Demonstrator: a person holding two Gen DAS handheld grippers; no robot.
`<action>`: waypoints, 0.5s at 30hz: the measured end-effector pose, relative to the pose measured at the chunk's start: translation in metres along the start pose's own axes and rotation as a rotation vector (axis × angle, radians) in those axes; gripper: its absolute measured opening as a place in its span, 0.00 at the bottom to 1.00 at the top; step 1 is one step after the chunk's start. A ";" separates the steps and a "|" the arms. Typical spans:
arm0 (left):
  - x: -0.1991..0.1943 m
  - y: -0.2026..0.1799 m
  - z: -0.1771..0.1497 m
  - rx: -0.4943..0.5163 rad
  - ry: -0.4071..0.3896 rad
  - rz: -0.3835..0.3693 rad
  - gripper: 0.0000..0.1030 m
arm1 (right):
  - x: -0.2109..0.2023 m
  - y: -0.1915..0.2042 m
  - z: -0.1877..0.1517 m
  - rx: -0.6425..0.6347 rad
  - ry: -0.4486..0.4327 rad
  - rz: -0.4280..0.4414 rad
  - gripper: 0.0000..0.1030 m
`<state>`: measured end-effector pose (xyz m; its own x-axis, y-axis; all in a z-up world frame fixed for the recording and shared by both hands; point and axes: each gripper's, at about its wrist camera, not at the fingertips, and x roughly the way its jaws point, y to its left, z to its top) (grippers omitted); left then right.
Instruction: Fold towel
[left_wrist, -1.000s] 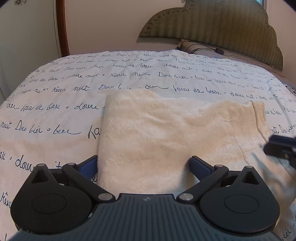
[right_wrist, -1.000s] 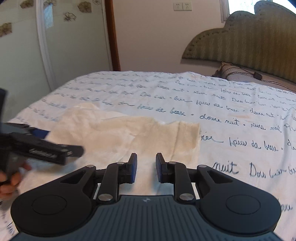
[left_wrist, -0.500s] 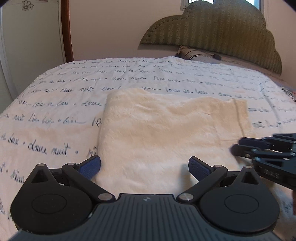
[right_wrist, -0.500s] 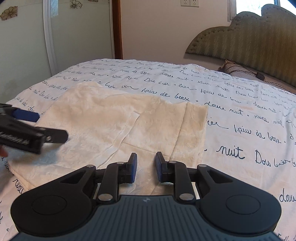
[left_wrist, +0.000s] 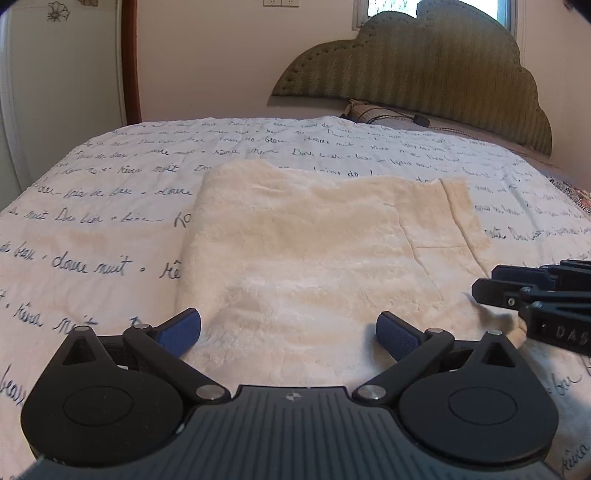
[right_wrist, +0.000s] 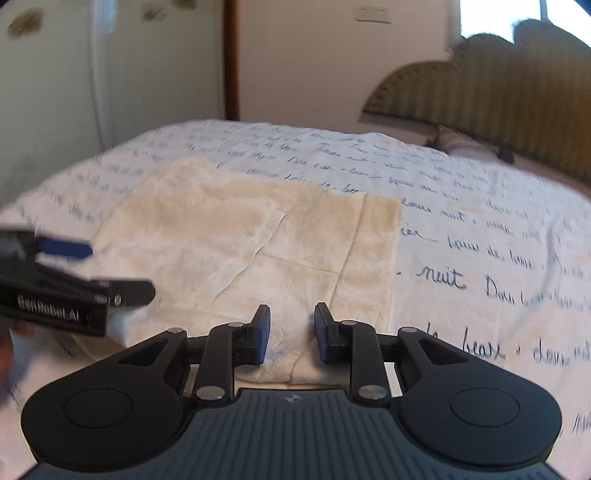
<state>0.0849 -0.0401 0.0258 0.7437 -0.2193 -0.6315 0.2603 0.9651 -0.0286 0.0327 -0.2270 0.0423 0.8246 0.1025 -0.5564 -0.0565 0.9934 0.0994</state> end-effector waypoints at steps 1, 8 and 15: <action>-0.005 0.002 -0.002 -0.005 -0.003 0.000 0.99 | -0.007 0.000 -0.002 0.021 -0.010 0.016 0.44; -0.034 0.018 -0.023 -0.118 0.010 -0.019 1.00 | -0.042 0.023 -0.031 0.036 -0.010 0.059 0.81; -0.048 0.011 -0.044 -0.061 0.054 0.014 0.99 | -0.059 0.041 -0.057 0.075 0.064 0.003 0.90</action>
<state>0.0245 -0.0130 0.0217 0.7124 -0.1993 -0.6729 0.2109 0.9753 -0.0655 -0.0501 -0.1897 0.0317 0.7867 0.1110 -0.6073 -0.0147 0.9868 0.1612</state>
